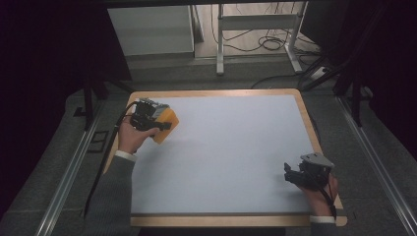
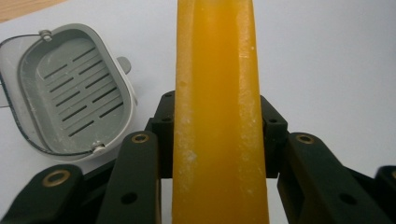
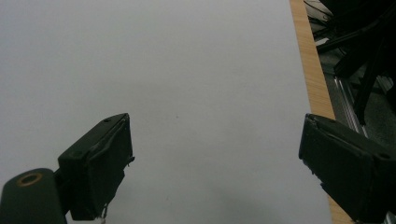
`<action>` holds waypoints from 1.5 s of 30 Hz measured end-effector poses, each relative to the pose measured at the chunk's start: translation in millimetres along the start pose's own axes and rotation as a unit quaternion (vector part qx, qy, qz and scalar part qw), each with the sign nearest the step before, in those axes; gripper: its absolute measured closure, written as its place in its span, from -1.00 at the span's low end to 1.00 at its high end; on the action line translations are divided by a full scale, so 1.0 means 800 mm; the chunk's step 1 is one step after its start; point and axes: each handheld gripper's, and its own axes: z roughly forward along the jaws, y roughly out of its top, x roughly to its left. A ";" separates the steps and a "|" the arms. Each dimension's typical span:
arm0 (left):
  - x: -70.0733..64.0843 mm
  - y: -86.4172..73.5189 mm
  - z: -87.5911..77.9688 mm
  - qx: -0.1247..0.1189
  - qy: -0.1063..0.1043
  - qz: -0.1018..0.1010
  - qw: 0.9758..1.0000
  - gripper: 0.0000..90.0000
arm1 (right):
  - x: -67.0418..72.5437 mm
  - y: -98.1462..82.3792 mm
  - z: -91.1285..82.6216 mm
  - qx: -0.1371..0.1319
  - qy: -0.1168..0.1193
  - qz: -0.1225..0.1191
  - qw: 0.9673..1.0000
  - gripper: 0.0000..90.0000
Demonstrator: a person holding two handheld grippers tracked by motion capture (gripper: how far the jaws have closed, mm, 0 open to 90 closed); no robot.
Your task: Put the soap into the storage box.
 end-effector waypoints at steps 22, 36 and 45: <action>0.017 0.014 -0.008 -0.007 0.011 -0.016 1.000 0.36 | -0.002 -0.001 0.000 -0.001 0.000 0.002 1.000 -0.78; 0.041 0.025 -0.002 -0.004 0.025 -0.040 0.999 0.36 | -0.001 0.000 -0.001 -0.006 -0.006 0.000 1.000 -0.78; 0.056 0.034 0.003 -0.013 0.030 -0.062 0.998 0.36 | -0.003 0.000 -0.002 -0.004 -0.006 0.002 1.000 -0.78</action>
